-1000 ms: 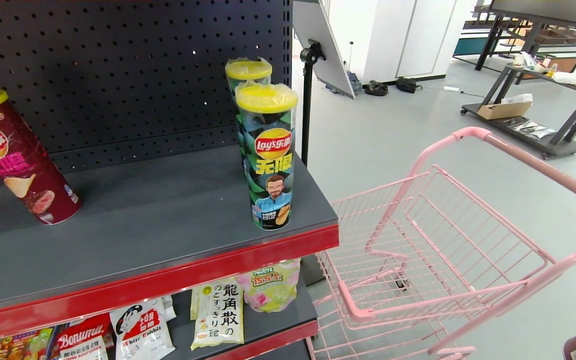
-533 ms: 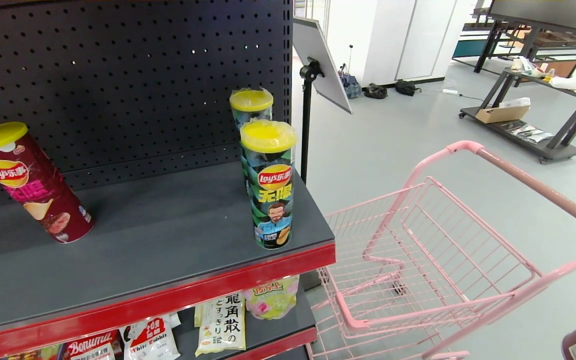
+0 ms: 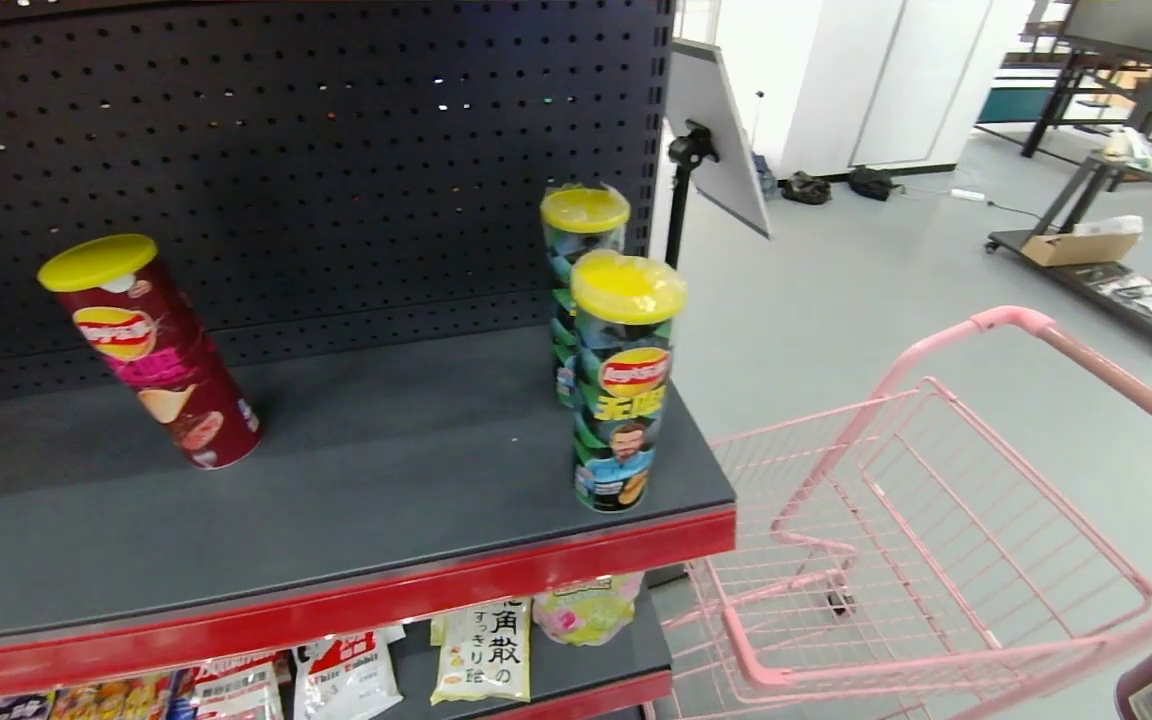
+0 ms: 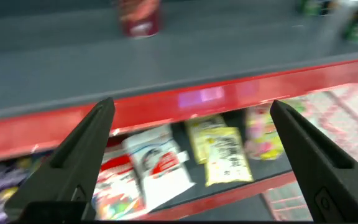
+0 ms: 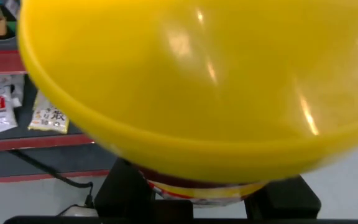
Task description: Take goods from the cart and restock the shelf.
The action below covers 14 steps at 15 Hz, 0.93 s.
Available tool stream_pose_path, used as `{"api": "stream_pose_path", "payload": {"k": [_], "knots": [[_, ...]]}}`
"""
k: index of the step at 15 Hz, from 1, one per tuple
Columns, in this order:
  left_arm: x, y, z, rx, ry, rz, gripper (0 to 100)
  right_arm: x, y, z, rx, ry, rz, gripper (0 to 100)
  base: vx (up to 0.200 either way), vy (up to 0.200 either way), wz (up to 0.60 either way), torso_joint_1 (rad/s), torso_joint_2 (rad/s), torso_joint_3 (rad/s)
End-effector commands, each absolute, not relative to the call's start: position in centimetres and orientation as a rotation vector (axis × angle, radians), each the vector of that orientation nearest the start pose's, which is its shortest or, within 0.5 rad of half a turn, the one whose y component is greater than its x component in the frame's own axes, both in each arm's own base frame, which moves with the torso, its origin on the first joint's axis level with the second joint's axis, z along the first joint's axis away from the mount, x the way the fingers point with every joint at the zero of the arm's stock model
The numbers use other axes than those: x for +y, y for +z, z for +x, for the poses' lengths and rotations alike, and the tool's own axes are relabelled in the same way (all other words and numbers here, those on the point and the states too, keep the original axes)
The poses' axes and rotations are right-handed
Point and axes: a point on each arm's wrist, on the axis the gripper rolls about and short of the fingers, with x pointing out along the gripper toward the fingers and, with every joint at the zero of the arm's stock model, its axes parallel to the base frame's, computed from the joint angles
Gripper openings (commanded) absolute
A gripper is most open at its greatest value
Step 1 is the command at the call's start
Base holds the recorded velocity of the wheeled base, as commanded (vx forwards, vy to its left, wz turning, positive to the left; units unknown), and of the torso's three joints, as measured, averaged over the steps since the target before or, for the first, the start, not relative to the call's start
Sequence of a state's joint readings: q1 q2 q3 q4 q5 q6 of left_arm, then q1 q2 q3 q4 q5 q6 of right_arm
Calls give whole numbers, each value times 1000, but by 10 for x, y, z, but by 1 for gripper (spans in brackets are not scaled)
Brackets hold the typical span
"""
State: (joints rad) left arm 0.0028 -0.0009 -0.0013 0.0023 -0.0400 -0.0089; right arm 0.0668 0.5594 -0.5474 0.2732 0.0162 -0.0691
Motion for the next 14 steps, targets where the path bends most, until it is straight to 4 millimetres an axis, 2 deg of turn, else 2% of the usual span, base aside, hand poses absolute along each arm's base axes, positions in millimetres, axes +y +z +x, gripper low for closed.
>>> {"api": "stream_pose_path", "payload": {"k": [1, 4, 7, 11, 14], "knots": [[-1, 75, -23, 2, -37, -9, 100, 2, 203, 20, 284, 94, -77, 0, 0, 0, 600, 17, 7, -7], [-1, 76, -23, 2, -37, -9, 100, 1, 196, 13, 273, 94, -89, 0, 0, 0, 600, 4, -1, 2], [-1, 76, -23, 0, -37, -9, 100, 0, 182, -7, 205, 94, -88, 0, 0, 0, 0, 0, 0, 0], [-1, 76, -23, 0, -37, -9, 100, -1, 161, -23, 157, 91, -87, 0, 0, 200, 0, 1, 0, 0], [-1, 76, -23, 0, -37, -9, 100, -1, 159, -23, 157, 92, -89, 0, 0, 200, 0, 2, 2, -1]]}}
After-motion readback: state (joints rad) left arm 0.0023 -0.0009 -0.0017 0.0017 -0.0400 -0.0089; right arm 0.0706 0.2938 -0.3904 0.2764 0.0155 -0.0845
